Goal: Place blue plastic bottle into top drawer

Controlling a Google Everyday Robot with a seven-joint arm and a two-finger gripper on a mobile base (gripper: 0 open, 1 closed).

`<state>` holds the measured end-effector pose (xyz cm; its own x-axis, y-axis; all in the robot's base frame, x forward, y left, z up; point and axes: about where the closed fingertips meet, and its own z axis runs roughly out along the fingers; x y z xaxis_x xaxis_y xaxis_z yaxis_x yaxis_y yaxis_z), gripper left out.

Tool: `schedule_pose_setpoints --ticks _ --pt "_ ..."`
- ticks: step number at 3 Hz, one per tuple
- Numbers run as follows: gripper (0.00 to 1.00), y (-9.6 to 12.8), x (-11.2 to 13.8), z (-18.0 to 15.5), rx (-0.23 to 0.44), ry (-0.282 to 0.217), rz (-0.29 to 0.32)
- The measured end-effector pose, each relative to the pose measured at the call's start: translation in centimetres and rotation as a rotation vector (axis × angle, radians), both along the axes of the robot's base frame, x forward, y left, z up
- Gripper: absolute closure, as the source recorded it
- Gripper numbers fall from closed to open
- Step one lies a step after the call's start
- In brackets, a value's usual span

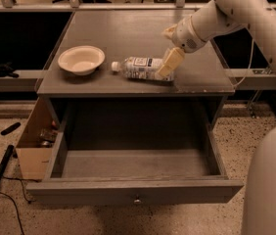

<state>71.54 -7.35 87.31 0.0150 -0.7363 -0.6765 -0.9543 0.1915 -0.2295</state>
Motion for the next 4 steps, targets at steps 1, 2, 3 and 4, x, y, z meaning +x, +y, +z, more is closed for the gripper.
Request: schedule_pose_setpoints --ticks 1,2,3,4 --pt "0.0 -0.46 -2.1 -1.38 -0.025 0.021 0.021" --pt "0.0 -0.33 -2.87 -2.06 -0.034 0.03 0.037" --pt "0.18 -0.31 -2.89 -2.1 -0.034 0.031 0.037" --pt "0.41 -0.31 -2.89 -2.1 -0.034 0.031 0.037"
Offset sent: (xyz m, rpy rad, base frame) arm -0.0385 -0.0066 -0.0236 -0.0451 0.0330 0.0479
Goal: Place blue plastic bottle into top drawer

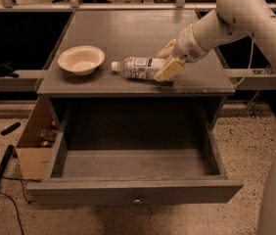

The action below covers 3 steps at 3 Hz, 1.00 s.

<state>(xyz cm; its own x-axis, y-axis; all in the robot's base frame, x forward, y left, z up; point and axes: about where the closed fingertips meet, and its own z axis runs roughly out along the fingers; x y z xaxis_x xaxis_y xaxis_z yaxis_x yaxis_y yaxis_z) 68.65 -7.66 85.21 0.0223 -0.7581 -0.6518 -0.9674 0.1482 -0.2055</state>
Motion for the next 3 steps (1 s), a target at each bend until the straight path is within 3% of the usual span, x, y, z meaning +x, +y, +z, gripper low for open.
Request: schedule_pose_setpoints --ticks 2,3 --pt "0.87 0.01 0.0 -0.01 0.0 0.0 0.0" --pt "1.0 0.01 0.0 -0.01 0.0 0.0 0.0"
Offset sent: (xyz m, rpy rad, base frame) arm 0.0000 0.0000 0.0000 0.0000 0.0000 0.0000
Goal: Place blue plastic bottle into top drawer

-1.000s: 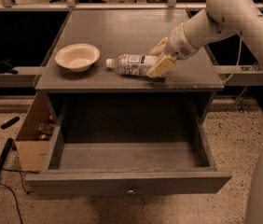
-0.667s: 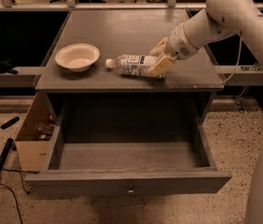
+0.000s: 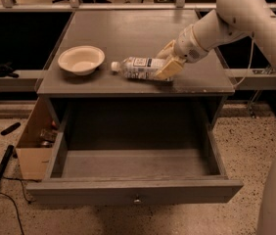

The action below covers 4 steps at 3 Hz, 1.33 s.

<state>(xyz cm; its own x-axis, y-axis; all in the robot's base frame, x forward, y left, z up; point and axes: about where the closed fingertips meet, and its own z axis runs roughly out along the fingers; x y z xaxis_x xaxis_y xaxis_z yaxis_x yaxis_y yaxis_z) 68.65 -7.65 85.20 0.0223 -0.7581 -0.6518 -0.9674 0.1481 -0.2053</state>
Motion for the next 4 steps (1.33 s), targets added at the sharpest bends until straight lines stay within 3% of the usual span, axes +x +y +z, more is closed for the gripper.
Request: schedule_pose_setpoints --ticks 2,4 --pt "1.0 -0.8 -0.9 0.3 0.006 -0.004 -0.015" --pt "1.0 -5.1 -6.5 2.6 0.055 -0.019 -0.12"
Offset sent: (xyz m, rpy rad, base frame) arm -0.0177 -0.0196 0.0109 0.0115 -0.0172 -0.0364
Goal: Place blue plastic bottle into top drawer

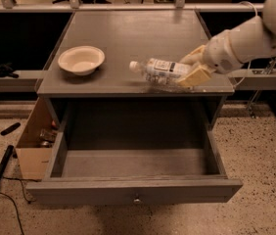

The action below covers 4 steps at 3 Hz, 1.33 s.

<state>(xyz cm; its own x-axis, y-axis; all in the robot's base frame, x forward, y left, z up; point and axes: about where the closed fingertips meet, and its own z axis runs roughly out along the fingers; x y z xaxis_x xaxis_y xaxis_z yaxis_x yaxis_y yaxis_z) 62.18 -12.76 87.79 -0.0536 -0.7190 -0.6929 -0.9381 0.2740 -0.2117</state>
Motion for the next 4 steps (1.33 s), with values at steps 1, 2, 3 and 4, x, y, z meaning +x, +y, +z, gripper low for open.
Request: schedule_pose_setpoints --ticks 1,2,3,4 --pt "1.0 -2.1 -5.4 0.5 0.042 0.006 -0.075" --pt "1.0 -3.2 -10.5 -0.4 0.088 0.037 -0.139" --pt "1.0 -4.0 -15.0 -2.6 0.119 0.089 -0.2" --pt "1.0 -3.1 -14.5 -3.2 0.115 0.095 -0.194"
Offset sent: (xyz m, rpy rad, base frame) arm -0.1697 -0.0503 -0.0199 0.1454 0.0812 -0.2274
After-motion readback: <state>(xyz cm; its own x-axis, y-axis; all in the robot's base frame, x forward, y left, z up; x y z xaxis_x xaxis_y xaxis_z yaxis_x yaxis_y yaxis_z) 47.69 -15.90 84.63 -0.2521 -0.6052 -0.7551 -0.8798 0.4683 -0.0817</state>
